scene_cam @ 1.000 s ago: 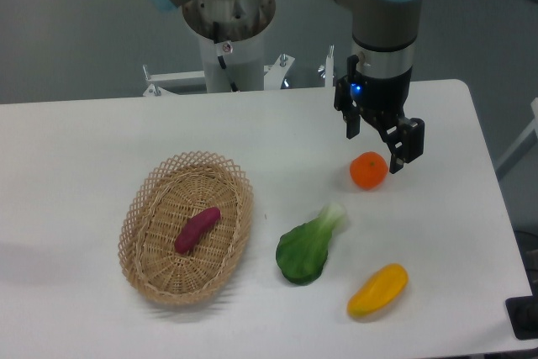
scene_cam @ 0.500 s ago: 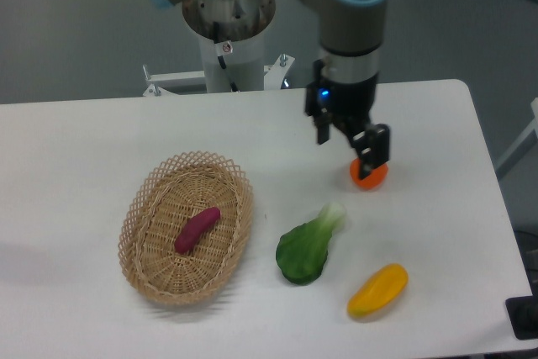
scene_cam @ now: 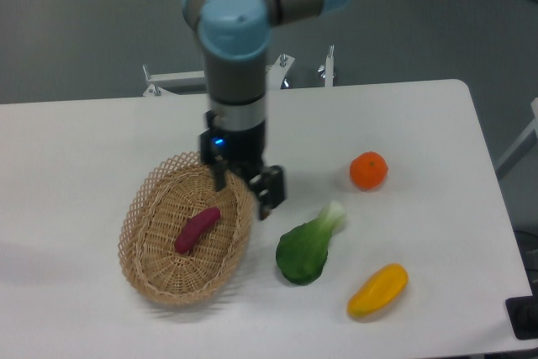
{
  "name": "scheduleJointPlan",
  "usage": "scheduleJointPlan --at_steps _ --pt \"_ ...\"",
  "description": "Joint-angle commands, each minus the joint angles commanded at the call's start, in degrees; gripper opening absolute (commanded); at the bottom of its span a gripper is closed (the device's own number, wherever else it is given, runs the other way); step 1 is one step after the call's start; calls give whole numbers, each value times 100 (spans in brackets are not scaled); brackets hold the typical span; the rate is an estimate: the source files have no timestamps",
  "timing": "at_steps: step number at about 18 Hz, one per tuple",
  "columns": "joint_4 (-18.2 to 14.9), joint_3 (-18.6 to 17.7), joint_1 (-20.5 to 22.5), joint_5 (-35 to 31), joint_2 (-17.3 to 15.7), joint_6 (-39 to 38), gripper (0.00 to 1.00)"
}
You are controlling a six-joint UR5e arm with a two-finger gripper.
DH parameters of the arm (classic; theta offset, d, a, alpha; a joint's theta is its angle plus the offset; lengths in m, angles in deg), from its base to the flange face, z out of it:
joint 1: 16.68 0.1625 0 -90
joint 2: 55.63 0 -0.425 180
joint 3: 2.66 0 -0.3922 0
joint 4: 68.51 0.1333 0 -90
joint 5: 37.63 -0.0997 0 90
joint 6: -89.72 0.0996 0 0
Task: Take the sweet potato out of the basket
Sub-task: 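Lower the open gripper onto the purple sweet potato in the basket, then close the gripper around the purple sweet potato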
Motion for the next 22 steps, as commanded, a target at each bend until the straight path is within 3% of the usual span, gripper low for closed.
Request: scheduleJointPlan --at_steps 5,16,19,22 --pt "53 -35 -396 -9 457 -1230 100" --pt "79 -483 -423 -351 765 -1258 100" --pt "430 -562 -432 -509 844 -1267 100" --pt "545 -598 -432 -519 932 -1258 100"
